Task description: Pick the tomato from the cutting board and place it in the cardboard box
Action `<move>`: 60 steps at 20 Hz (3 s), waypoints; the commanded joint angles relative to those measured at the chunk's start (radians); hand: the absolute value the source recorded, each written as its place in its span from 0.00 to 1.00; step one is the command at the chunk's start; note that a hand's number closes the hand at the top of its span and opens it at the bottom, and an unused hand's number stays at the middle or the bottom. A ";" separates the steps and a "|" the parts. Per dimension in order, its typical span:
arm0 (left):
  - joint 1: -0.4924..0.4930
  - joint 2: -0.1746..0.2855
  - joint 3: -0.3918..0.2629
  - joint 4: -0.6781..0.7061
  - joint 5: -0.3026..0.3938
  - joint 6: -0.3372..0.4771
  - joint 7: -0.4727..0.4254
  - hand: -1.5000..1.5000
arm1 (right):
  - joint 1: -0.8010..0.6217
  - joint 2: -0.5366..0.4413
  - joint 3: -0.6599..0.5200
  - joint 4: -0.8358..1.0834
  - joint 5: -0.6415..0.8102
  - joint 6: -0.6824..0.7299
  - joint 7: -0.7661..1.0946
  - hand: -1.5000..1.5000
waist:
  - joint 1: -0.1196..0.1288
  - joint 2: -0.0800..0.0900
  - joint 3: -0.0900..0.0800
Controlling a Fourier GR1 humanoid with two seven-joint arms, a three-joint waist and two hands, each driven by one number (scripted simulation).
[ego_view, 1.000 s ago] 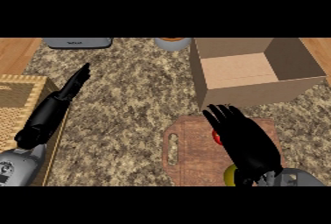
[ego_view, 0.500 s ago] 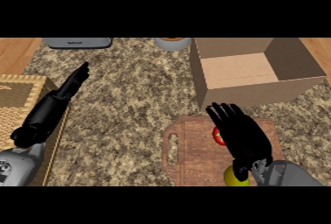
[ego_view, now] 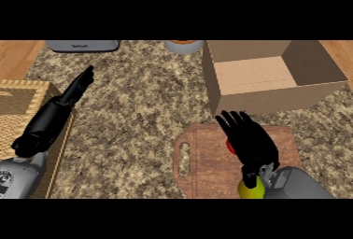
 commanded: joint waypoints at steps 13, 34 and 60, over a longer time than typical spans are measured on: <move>0.024 -0.054 0.035 0.006 0.004 -0.040 0.027 0.50 | 0.053 0.031 -0.056 0.171 0.103 -0.073 -0.115 0.00 | -0.004 0.011 -0.022; 0.023 -0.075 0.035 -0.005 -0.033 -0.041 0.029 0.50 | -0.017 0.070 0.115 0.178 0.206 -0.332 -0.660 1.00 | 0.009 0.011 -0.021; 0.021 -0.096 0.029 0.053 -0.062 -0.032 -0.036 0.50 | -0.179 -0.051 -0.477 -0.042 -0.470 -0.208 -0.759 1.00 | 0.006 0.019 -0.024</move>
